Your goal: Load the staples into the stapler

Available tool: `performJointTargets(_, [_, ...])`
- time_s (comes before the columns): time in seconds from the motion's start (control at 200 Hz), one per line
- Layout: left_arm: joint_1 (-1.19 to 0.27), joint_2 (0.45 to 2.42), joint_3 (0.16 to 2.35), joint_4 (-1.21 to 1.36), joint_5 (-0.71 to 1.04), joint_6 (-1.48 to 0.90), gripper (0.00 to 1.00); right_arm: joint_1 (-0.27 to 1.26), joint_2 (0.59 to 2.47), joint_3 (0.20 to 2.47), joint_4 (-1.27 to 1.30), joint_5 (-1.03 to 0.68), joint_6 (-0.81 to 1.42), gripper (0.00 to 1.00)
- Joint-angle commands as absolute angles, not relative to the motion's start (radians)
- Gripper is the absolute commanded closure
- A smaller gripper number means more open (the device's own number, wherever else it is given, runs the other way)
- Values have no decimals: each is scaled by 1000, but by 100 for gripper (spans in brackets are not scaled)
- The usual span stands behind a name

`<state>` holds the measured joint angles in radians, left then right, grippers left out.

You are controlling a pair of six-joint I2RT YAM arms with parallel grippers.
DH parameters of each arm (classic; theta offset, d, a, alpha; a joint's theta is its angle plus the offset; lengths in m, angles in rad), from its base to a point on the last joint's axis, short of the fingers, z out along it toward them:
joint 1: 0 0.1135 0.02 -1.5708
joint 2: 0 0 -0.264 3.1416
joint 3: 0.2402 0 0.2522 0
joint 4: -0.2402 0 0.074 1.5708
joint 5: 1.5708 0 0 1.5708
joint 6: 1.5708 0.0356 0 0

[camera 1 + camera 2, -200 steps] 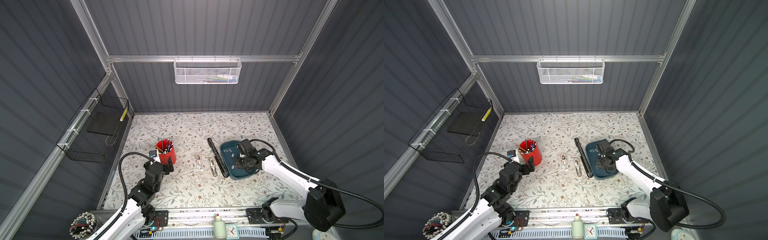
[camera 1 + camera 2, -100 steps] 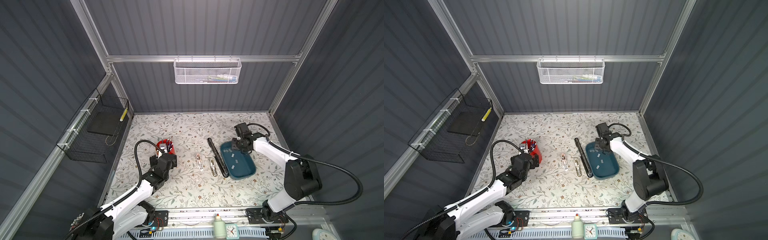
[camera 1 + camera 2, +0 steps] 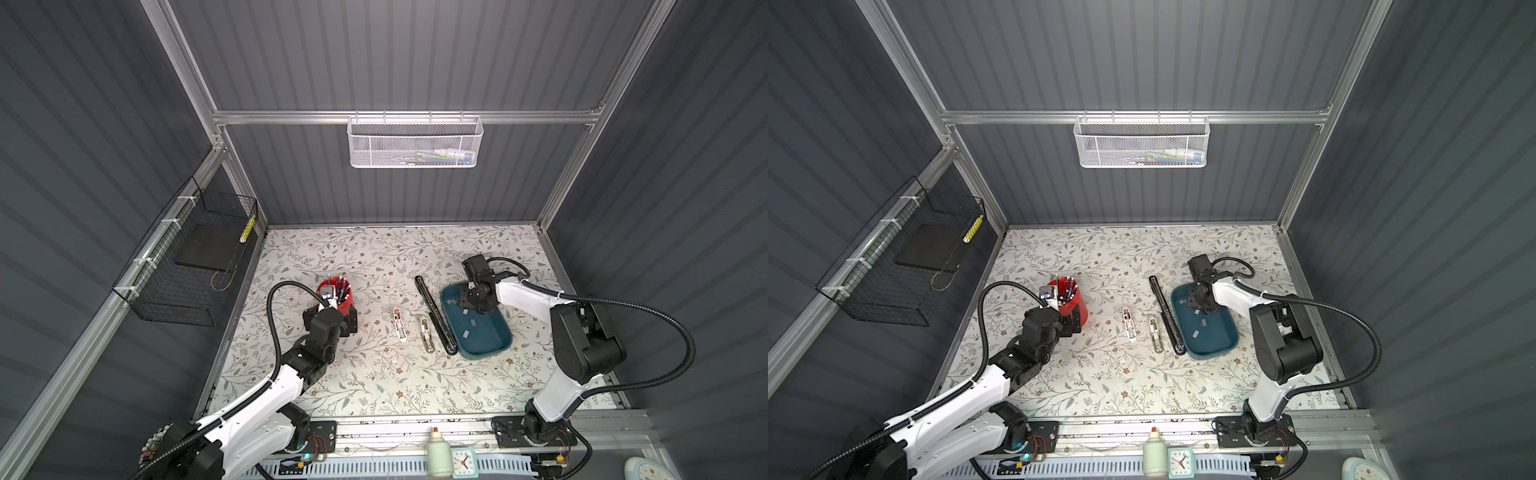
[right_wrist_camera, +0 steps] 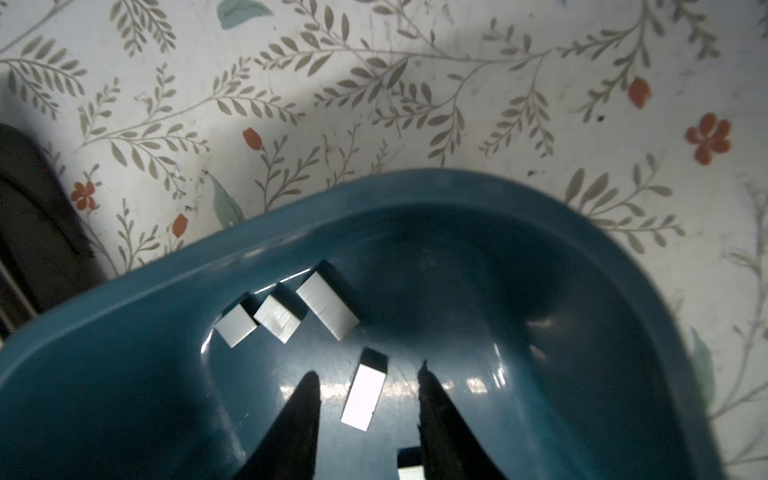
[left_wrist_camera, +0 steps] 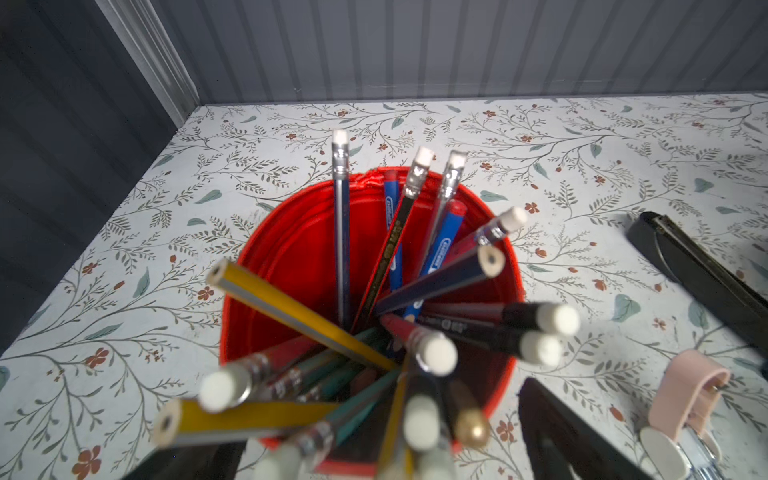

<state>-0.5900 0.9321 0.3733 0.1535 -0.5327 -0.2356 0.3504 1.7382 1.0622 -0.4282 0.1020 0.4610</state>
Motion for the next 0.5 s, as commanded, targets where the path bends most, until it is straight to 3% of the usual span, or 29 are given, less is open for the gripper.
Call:
performJointTargets(0.0, [-592,910,350,202,-518,-224,0,350,1733,1047,-410,81,469,60])
performJointTargets(0.495, [-592,762,413,57,-488,-206,0,351,1751,1015,-394,87,483,60])
